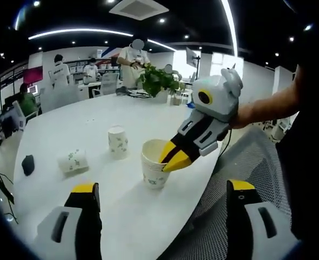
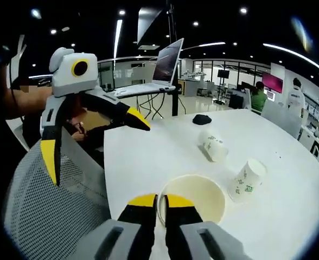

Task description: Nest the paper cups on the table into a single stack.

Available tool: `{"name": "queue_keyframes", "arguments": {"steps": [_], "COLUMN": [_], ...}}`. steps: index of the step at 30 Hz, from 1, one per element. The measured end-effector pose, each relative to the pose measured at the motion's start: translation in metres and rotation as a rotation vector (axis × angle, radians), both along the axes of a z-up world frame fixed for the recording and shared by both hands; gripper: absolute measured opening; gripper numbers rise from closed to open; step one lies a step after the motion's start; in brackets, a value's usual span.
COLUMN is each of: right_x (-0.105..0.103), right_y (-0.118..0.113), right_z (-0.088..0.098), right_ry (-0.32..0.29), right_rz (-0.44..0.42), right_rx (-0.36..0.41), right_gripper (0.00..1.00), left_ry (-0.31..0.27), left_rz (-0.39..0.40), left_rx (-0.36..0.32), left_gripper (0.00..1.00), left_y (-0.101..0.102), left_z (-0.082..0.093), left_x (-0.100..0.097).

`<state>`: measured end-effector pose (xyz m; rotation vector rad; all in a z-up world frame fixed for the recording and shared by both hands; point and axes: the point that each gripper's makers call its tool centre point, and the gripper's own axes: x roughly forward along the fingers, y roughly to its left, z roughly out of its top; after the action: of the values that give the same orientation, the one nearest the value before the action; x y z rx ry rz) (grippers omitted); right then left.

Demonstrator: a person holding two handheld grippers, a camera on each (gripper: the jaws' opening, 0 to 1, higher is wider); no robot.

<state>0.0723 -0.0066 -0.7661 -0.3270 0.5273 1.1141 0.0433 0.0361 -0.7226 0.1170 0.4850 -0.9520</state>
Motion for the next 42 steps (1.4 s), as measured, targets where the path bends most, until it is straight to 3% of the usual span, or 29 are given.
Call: {"name": "queue_keyframes", "arguments": {"steps": [6, 22, 30, 42], "right_x": [-0.002, -0.003, 0.006, 0.016], "right_y": [0.000, -0.004, -0.020, -0.057], "right_z": [0.000, 0.020, 0.036, 0.035], "right_ry": [-0.011, -0.010, -0.038, -0.054], "right_rz": [0.011, -0.045, -0.126, -0.260], "right_rx": [-0.008, 0.080, 0.128, 0.143], "right_gripper": [0.06, 0.17, 0.34, 0.56], "left_ry": [0.002, 0.003, 0.001, -0.007], "left_rz": [0.002, 0.037, 0.064, 0.098], "left_rx": [0.006, -0.010, -0.030, -0.012], "left_gripper": [0.96, 0.93, 0.92, 0.89], "left_y": [0.003, 0.015, 0.021, 0.039], "left_z": [-0.002, 0.001, 0.002, -0.005], "left_x": [-0.001, 0.012, 0.028, 0.064]}}
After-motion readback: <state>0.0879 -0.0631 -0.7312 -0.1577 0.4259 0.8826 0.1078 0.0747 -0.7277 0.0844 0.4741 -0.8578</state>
